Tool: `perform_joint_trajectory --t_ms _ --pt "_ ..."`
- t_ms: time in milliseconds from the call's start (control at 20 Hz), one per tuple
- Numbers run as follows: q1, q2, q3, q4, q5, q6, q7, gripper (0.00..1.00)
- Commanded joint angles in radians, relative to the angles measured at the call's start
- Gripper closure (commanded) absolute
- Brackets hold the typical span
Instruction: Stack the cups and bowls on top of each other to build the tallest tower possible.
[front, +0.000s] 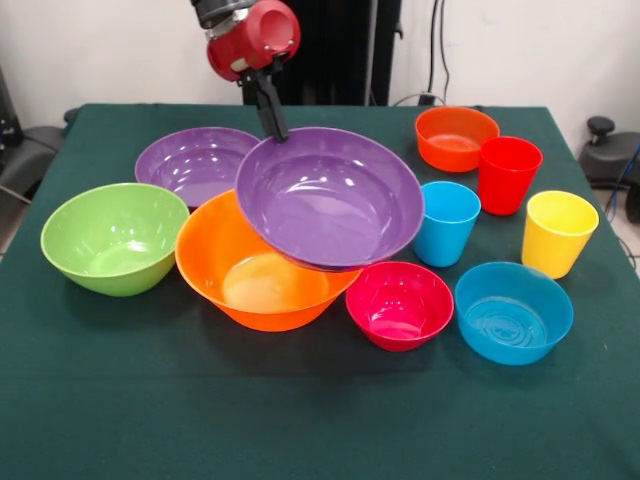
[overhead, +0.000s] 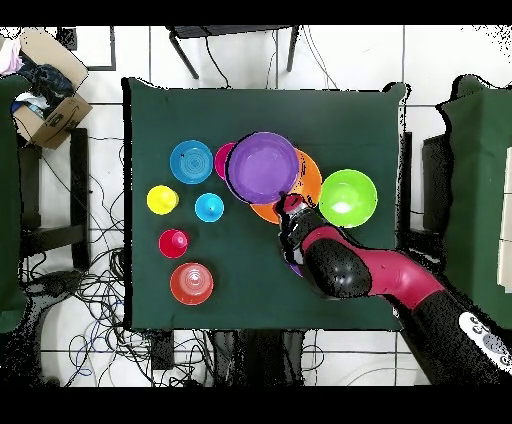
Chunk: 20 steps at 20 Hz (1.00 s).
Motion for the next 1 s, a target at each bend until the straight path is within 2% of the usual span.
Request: perform_joint_trajectory --t_ms 50,1000 --pt "0.029 0.04 -0.016 0.034 -0.085 -0.036 -0.002 1.0" --pt "-0.067 0.142 0.021 -0.009 -0.144 0.03 -0.063 1.0"
